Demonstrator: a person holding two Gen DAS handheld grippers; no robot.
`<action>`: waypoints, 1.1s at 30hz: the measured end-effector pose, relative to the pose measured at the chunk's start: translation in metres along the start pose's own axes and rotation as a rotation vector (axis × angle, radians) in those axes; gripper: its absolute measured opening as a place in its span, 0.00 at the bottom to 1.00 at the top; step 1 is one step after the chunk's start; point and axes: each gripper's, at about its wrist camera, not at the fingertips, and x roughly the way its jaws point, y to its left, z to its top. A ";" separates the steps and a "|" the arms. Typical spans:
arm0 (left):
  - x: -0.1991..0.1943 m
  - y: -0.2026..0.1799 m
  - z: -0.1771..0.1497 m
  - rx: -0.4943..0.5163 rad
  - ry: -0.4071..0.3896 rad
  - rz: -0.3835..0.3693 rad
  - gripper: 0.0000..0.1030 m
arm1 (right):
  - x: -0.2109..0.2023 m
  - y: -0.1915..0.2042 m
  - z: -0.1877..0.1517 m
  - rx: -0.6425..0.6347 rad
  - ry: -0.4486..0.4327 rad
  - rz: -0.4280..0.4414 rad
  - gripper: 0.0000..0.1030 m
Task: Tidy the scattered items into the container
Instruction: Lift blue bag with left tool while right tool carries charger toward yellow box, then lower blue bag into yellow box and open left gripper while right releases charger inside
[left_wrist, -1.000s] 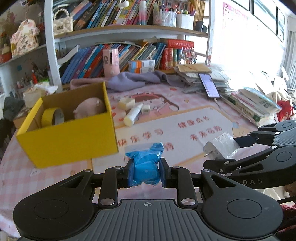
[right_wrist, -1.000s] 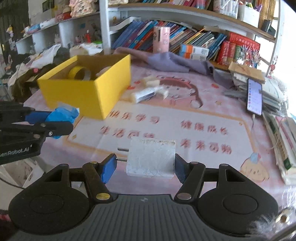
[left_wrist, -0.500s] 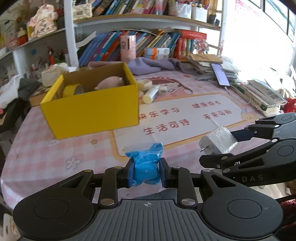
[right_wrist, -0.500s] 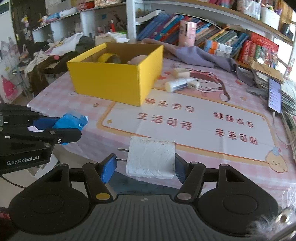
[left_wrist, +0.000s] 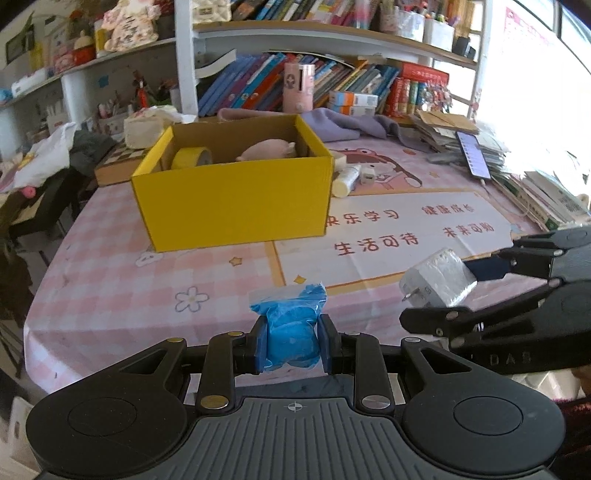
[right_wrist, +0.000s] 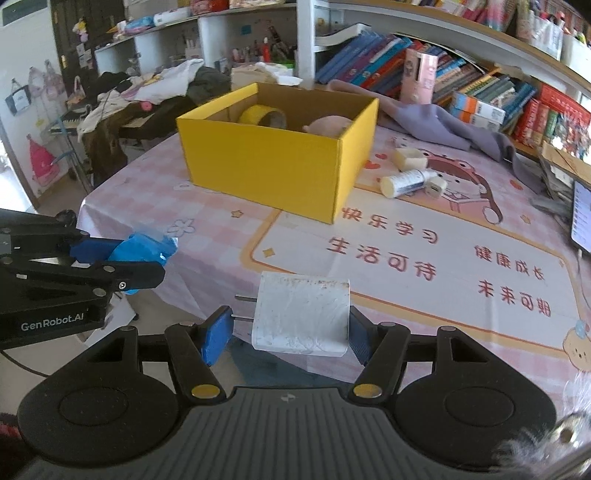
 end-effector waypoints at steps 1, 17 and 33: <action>0.001 0.003 0.000 -0.013 0.004 -0.002 0.25 | 0.002 0.002 0.001 -0.011 0.004 0.003 0.61; 0.025 0.028 0.006 -0.091 0.053 0.004 0.25 | 0.031 0.011 0.022 -0.085 0.047 0.054 0.61; 0.041 0.046 0.097 0.028 -0.115 0.068 0.25 | 0.046 -0.010 0.113 -0.135 -0.149 0.065 0.61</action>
